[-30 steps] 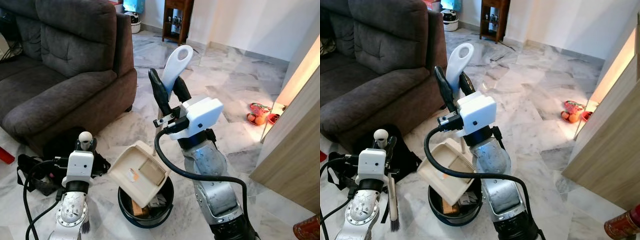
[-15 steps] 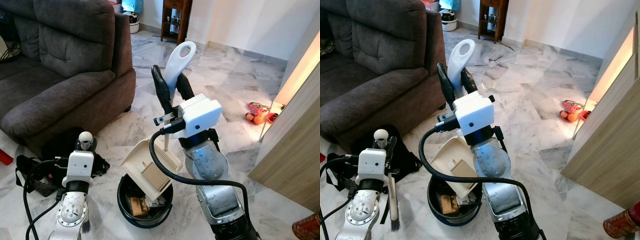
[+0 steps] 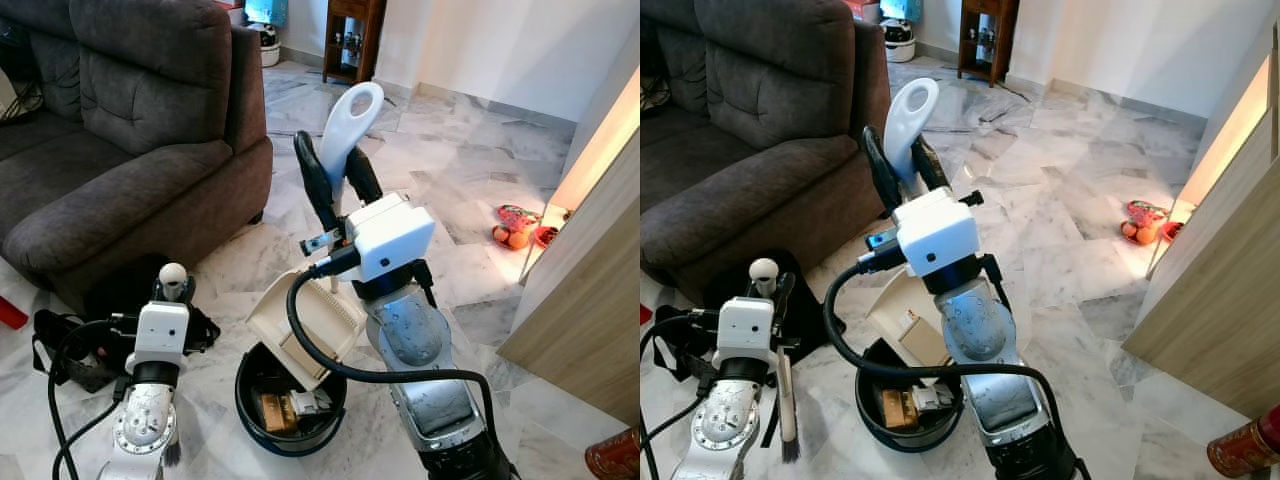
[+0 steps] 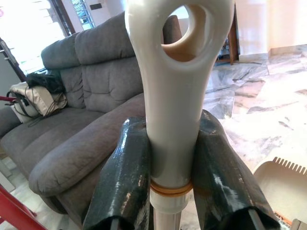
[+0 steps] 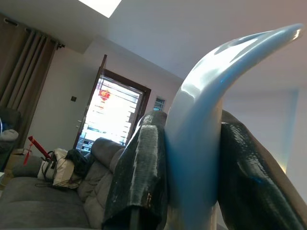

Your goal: Sweep floor

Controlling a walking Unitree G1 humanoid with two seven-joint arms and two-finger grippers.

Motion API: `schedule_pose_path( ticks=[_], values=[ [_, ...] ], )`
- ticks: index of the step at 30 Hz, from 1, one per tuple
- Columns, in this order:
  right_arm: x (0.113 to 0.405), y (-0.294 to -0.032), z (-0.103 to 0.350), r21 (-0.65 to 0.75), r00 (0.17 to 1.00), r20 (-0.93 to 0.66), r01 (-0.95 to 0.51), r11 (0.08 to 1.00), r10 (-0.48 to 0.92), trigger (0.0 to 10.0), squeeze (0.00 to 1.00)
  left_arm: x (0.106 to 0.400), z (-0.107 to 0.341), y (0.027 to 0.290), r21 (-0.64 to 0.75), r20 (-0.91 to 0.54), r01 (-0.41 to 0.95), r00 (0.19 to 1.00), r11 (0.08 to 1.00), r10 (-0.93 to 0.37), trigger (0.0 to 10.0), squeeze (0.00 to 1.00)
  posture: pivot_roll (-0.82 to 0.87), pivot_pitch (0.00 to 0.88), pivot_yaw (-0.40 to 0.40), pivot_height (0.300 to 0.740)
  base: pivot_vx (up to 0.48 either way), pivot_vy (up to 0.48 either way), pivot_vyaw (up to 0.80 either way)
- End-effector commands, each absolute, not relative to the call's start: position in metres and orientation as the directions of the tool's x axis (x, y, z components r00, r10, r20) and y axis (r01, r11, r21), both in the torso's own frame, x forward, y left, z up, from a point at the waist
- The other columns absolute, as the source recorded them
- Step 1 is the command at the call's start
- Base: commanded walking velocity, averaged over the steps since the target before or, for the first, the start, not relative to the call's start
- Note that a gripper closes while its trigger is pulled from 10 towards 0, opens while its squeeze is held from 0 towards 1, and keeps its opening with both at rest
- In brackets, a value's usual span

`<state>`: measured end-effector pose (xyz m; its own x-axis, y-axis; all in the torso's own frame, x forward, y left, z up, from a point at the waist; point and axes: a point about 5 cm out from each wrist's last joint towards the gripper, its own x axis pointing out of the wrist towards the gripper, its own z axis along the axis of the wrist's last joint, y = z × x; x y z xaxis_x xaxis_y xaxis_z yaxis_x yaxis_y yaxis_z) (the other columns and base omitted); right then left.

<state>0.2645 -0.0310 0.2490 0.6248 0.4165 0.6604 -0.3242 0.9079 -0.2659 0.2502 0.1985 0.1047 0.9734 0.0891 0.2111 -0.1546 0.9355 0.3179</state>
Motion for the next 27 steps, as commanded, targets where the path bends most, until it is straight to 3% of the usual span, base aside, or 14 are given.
schedule_pose_path(
  ticks=[1, 14, 27],
  values=[
    [0.254, -0.031, 0.265, -0.282, 0.545, 0.731, -0.308, 0.909, 0.412, 10.0, 0.0, 0.251, 0.111, 0.196, 0.332, 0.253, -0.154, 0.965, 0.931, 0.069, 10.0, 0.0, 0.19, 0.054, -0.035, 0.74, 0.0, 0.0, 0.0],
    [0.253, -0.018, 0.251, -0.432, 0.53, 0.663, -0.306, 0.849, 0.528, 10.0, 0.0, 0.251, 0.111, 0.196, 0.329, 0.254, -0.156, 0.965, 0.931, 0.072, 10.0, 0.0, 0.19, 0.056, -0.036, 0.74, 0.0, 0.0, 0.0],
    [0.255, -0.013, 0.243, -0.395, 0.564, 0.616, -0.383, 0.835, 0.55, 10.0, 0.0, 0.25, 0.111, 0.197, 0.331, 0.253, -0.158, 0.965, 0.93, 0.074, 10.0, 0.0, 0.19, 0.056, -0.038, 0.74, 0.0, 0.0, 0.0]
  ],
)
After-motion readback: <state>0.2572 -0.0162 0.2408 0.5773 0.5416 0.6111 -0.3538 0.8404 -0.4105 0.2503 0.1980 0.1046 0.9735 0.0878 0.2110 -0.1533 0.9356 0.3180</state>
